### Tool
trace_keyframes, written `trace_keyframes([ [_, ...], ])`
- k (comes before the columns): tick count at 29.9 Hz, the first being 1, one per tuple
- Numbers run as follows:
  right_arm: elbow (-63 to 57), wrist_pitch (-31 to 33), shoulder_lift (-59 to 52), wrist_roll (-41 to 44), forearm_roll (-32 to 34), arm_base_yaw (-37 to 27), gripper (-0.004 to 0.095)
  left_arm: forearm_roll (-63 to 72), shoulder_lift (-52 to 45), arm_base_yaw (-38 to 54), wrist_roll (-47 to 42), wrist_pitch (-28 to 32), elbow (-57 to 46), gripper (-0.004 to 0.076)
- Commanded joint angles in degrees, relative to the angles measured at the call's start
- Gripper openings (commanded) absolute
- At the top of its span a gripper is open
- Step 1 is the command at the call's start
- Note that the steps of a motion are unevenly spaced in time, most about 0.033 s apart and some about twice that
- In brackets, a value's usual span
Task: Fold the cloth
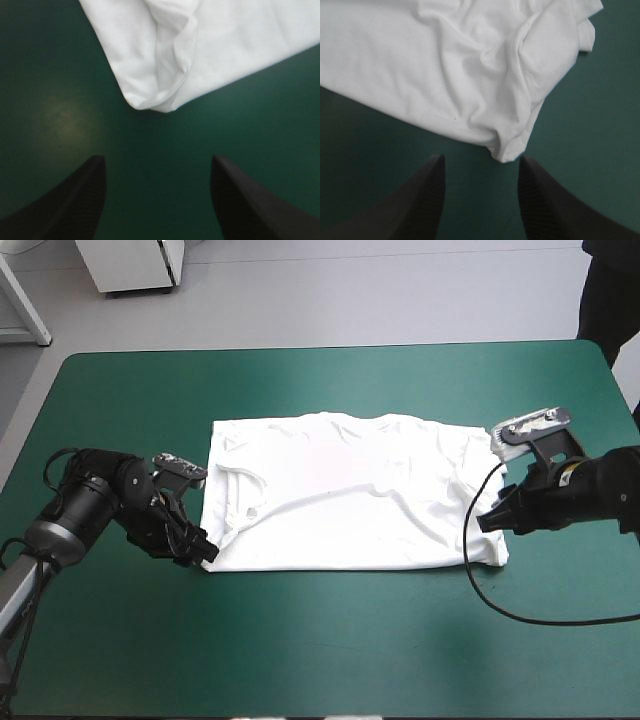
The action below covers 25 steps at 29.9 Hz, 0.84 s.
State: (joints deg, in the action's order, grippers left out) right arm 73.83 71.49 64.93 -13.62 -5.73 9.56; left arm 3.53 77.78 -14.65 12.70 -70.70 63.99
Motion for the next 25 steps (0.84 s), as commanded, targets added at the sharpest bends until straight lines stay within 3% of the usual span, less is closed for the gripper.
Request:
trace_keyframes([
  [1,-1.36,0.01,-2.8,3.02,6.15,2.58,0.0447,-0.08,-1.7,-0.07,0.05,3.46,-2.16,0.0497],
  [14,-1.54,-1.03,-2.8,3.78,5.73,3.99,0.0446,0.44,7.4,-0.07,0.05,12.94,-4.72,0.0505],
  [25,-2.31,-1.04,-2.59,8.21,14.67,6.28,0.0447,3.11,14.79,-0.07,0.13,16.28,-4.72,0.0504],
])
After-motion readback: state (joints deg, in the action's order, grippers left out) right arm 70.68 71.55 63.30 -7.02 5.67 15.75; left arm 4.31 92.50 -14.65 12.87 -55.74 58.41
